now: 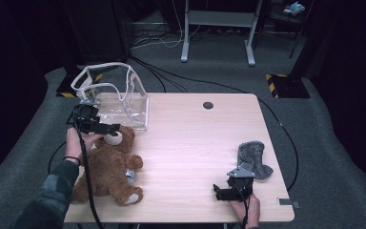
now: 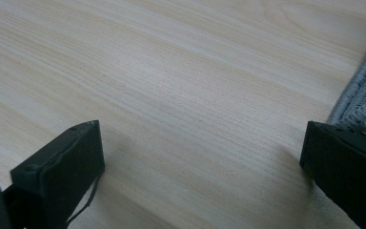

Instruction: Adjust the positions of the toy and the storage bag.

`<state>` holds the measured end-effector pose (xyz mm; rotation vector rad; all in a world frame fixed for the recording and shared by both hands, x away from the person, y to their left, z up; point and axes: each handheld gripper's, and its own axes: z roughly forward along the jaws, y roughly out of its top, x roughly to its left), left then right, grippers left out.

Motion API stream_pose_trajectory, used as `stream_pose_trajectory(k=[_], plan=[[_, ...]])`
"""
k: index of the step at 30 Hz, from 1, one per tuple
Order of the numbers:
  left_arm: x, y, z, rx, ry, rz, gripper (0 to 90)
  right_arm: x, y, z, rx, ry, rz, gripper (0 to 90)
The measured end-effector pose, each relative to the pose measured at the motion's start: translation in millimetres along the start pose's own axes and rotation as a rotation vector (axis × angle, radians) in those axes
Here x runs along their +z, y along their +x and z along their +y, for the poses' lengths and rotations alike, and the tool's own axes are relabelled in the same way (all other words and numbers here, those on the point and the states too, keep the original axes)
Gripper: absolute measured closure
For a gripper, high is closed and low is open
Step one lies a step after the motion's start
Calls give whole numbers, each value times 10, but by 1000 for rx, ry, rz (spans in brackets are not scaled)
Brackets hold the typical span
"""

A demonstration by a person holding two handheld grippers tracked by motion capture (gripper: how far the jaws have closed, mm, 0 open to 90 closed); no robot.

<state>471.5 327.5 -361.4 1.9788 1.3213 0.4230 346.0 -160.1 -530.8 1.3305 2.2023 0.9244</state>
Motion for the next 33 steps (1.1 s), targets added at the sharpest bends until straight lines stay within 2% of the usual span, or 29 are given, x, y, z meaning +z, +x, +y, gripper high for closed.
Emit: stream_pose_trajectory(k=[2, 3, 5, 8, 10, 12, 14, 15, 22, 25, 26, 31, 33], plan=[[14, -37, 92, 12, -6, 1, 60, 0, 2, 0, 3, 1, 0, 3], [22, -61, 126, 3, -20, 6, 58, 0, 2, 0, 3, 1, 0, 3], [11, -78, 203, 31, -15, 10, 54, 0, 1, 0, 0, 0, 0, 3], [-2, -119, 310, 37, -33, 8, 45, 0, 2, 0, 0, 0, -3, 3], [9, -137, 357, 40, -33, 5, 37, 0, 2, 1, 3, 1, -2, 4], [26, -164, 434, 61, -26, 9, 32, 0, 2, 0, 3, 0, -1, 6], [53, -190, 505, 49, -46, 12, 20, -1, -1, -1, -6, 0, -4, 7], [60, -191, 541, 62, -40, 16, 20, -2, 0, -1, -4, 0, -4, 7], [150, -242, 710, 65, -55, 39, 12, -2, 0, -1, -3, 0, -4, 8], [186, -239, 757, 72, -50, 29, 11, -3, 3, -2, -1, 0, -2, 8], [216, -239, 821, 83, -49, 32, 11, -3, 3, -1, 0, 0, -2, 8], [264, -228, 919, 78, -63, 39, 14, -2, 0, -2, -3, -1, -5, 8], [288, -205, 951, 48, -59, 19, 18, -1, 0, -1, -5, -1, -4, 9]])
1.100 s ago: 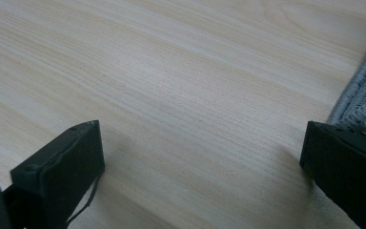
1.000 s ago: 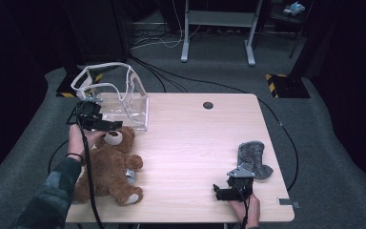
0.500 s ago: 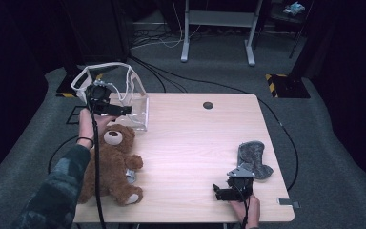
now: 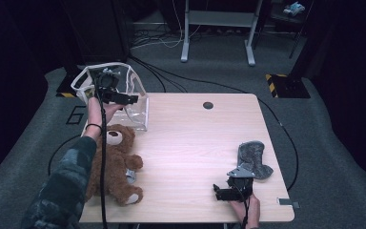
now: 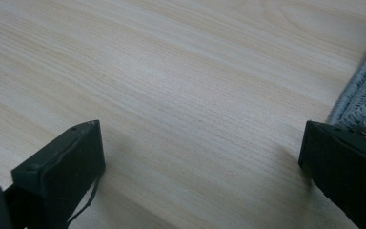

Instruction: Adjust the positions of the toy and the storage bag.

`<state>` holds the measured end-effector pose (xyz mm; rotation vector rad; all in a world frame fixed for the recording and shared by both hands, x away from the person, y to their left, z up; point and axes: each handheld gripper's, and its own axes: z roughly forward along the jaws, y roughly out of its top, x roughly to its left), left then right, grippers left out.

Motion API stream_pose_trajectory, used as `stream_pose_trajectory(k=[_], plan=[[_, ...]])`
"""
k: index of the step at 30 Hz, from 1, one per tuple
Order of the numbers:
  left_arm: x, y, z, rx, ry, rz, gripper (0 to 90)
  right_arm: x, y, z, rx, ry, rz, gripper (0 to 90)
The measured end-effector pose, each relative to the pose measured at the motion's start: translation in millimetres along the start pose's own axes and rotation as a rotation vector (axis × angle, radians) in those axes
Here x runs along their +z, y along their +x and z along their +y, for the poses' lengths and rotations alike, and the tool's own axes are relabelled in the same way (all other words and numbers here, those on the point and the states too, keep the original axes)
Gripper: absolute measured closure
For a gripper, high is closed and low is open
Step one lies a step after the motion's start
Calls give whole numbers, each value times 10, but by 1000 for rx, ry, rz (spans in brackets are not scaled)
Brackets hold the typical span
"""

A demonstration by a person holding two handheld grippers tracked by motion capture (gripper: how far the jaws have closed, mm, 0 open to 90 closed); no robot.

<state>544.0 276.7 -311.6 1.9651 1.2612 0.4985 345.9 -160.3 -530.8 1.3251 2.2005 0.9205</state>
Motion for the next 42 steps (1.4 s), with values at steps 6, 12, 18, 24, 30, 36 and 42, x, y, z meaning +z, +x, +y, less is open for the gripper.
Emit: stream_pose_trajectory(k=[6, 12, 18, 24, 30, 36, 42], plan=[[20, 67, 87, -18, 0, 19, 29, 3, 6, 1, 18, -9, -3, 19], [133, 131, 45, -30, -7, 58, 115, -4, 3, -2, 19, -10, -1, 28], [285, 127, -17, -3, 23, 112, 315, -4, -3, -1, 15, -11, 0, 30], [474, 110, -49, 55, 112, 155, 566, -4, 1, -3, 24, -16, -4, 38], [566, 98, -87, 66, 123, 181, 817, -7, -1, -5, 24, -15, -4, 45], [572, 82, -86, 70, 105, 167, 850, -9, 1, -5, 26, -16, -9, 51], [598, 31, -68, 95, 83, 146, 851, -11, 5, -5, 30, -17, -15, 53]])
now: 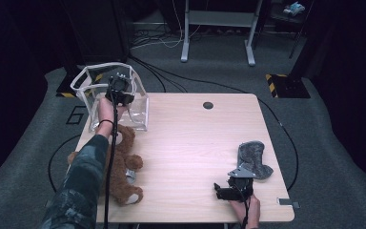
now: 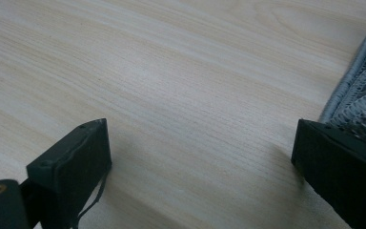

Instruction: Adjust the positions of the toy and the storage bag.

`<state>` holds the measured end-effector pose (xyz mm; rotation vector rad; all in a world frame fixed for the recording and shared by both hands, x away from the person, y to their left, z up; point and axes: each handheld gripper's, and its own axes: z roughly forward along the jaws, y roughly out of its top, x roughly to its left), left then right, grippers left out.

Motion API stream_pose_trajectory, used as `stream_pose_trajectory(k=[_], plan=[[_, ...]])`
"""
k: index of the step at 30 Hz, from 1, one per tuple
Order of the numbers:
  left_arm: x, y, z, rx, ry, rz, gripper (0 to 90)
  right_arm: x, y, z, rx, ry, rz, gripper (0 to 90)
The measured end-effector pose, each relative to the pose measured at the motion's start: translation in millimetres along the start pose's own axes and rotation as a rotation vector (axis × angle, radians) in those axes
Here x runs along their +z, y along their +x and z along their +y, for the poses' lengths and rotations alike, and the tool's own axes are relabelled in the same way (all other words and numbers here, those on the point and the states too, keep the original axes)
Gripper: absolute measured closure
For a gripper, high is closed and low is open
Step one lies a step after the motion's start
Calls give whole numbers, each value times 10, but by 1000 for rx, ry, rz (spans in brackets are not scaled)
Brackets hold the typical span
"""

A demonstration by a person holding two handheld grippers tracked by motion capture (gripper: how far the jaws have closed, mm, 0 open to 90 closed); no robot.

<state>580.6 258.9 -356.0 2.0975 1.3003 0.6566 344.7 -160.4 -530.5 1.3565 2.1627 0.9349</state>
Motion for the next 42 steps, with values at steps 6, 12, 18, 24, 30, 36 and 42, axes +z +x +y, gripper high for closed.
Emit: stream_pose_trajectory(k=[6, 12, 18, 24, 30, 36, 42], plan=[[16, -74, 34, 21, -13, -10, 854, -3, -13, -2, -14, 3, 7, 56], [25, -144, 58, 46, -28, -38, 856, -6, -8, -2, -9, 5, 2, 57], [40, -210, 83, 60, -24, -43, 855, -6, -8, -3, -8, 5, 2, 57], [49, -262, 106, 75, -21, -57, 855, -4, -11, -2, -10, 3, 4, 59], [53, -326, 157, 95, -13, -79, 855, -4, -13, -1, -14, 2, 3, 60], [101, -473, 228, 115, -7, -103, 854, -1, -2, 1, -2, -3, 2, 66], [133, -657, 295, 145, 3, -130, 854, 2, 0, 1, -1, -7, -5, 67]])
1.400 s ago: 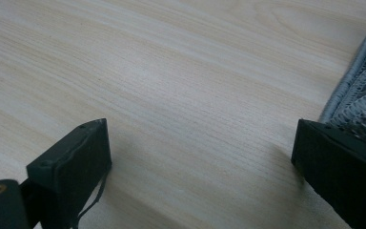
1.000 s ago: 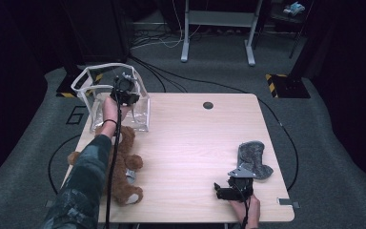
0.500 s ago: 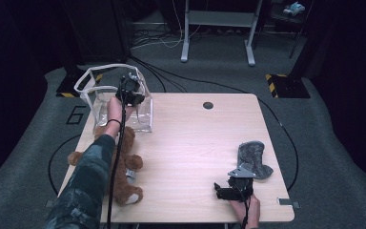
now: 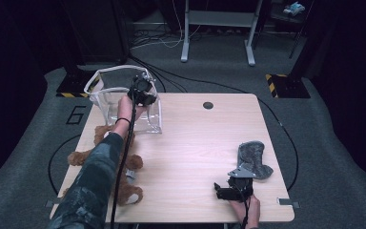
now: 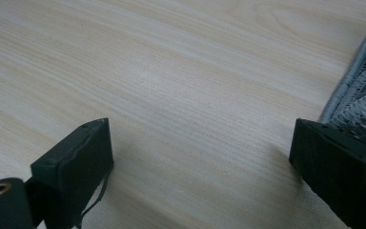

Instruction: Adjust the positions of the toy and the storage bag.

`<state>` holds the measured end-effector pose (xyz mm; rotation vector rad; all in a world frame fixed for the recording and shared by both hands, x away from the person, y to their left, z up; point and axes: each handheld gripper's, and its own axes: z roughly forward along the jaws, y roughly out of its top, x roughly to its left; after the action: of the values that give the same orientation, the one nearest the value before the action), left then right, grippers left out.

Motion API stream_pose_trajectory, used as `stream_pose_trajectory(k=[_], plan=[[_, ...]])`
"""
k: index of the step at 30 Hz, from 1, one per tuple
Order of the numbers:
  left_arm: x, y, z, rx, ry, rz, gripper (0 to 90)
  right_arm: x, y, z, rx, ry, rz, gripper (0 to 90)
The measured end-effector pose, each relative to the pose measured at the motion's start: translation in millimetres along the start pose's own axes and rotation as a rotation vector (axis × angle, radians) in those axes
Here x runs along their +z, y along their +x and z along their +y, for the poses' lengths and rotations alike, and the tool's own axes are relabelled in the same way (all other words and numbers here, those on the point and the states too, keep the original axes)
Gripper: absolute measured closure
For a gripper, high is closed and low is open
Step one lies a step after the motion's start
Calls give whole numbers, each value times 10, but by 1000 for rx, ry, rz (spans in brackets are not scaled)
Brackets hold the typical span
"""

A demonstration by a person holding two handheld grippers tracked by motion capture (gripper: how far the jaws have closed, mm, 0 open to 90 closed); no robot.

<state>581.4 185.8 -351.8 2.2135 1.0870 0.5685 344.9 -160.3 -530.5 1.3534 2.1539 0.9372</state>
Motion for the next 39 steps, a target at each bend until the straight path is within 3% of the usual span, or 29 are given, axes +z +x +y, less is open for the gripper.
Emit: stream_pose_trajectory(k=[10, 23, 30, 35, 39], plan=[[42, -182, 90, 32, -1, -43, 852, -6, -2, -1, -4, 3, 11, 71], [135, -518, 248, 64, 14, -106, 847, -8, -7, -2, -11, 5, 10, 71], [180, -689, 340, 63, 8, -127, 844, -7, -10, -2, -14, 4, 10, 72], [222, -854, 383, 41, 1, -130, 835, -7, -10, -2, -14, 3, 10, 72], [226, -940, 407, 51, -2, -135, 836, -7, -9, -2, -13, 3, 10, 72]])
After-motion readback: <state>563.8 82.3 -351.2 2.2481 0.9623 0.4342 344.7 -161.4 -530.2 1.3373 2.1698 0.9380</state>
